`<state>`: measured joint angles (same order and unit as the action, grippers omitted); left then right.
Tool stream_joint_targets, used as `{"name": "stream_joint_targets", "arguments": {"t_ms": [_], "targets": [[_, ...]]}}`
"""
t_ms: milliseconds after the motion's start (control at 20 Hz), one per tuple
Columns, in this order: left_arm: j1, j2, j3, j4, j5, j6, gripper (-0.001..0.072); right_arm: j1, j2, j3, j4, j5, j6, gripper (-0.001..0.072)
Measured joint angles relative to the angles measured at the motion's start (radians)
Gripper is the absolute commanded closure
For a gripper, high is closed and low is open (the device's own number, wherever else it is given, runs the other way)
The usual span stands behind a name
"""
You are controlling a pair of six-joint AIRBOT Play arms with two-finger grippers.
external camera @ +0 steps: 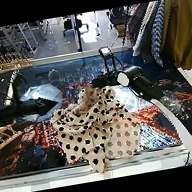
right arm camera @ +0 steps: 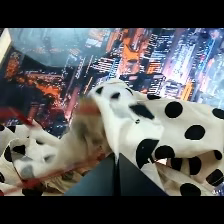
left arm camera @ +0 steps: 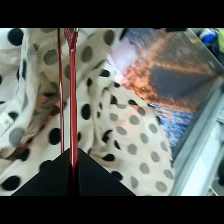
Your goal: Fold the clothes and pants, and hang the long-sleeved shirts on hangers.
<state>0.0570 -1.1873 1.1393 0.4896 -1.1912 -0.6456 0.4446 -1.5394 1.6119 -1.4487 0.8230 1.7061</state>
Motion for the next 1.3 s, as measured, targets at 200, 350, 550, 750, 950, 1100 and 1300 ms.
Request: {"name": "stream_joint_targets", "arguments": {"t_ms": [200,350,550,750,950,1100,1300], "targets": [[-0.068,-0.021,0.0,-0.005,0.0,-0.018,0.0701,0.01,0.025,0.004,0.005,0.025,-0.014,0.0695],[-0.088,-0.028,0.0,-0.016,0.11,-0.055,0.0701,0.029,0.08,0.025,0.022,0.1,-0.058,0.0695],[-0.108,-0.02,0.0,-0.092,0.272,-0.08,0.0701,0.066,0.166,0.039,0.029,0.171,-0.096,0.0695],[-0.156,-0.013,0.0,-0.138,0.309,-0.084,0.07,0.093,0.207,0.044,0.032,0.192,-0.127,0.0695],[-0.217,-0.05,0.0,-0.156,0.238,-0.06,0.07,0.138,0.226,0.048,0.036,0.218,-0.182,0.0695],[-0.223,-0.089,0.0,-0.195,0.22,-0.034,0.07,0.182,0.247,0.048,0.035,0.324,-0.24,0.0695],[-0.16,-0.124,0.0,-0.367,0.2,0.11,0.07,0.211,0.267,0.048,0.011,0.509,-0.287,0.0694]]}}
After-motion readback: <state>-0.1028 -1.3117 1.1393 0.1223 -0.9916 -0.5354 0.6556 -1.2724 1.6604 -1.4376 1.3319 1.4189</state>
